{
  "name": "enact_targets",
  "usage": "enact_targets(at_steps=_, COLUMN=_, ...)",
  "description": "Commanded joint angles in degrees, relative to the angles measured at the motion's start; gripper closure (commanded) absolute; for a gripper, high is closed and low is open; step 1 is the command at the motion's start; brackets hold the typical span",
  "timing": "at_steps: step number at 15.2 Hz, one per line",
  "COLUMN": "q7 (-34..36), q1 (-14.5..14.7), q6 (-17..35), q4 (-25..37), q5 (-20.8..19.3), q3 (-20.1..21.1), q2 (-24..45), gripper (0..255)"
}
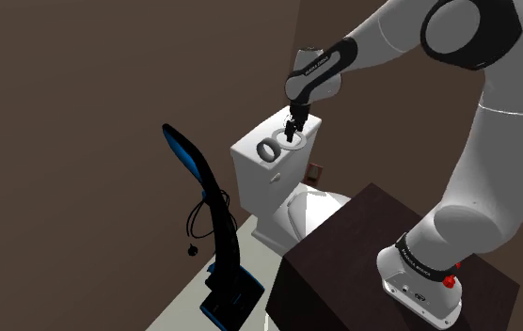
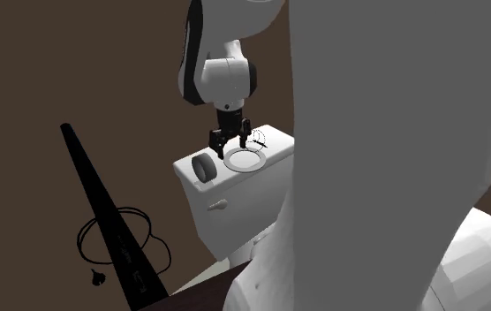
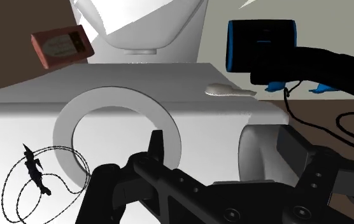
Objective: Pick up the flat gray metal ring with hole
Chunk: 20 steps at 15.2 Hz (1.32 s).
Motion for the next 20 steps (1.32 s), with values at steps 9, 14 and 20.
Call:
enact_targets(at_steps=9, q7=-4.5, q1=-3.1, q6=1.8, q4=19.6, q5=2.4, q3=1.7, q2=19.8, gripper=0)
enact_targets(at_steps=14, q7=-4.6, q1=-3.3, q6=4.0, q4=20.4, q5=2.6, q3=2.0, q2=22.8, gripper=0)
enact_targets(at_steps=20, q7=-4.7, q1=-3.4, q6=4.7, q4=20.6, q5=2.7, q3=2.0, q2=23.8, gripper=255)
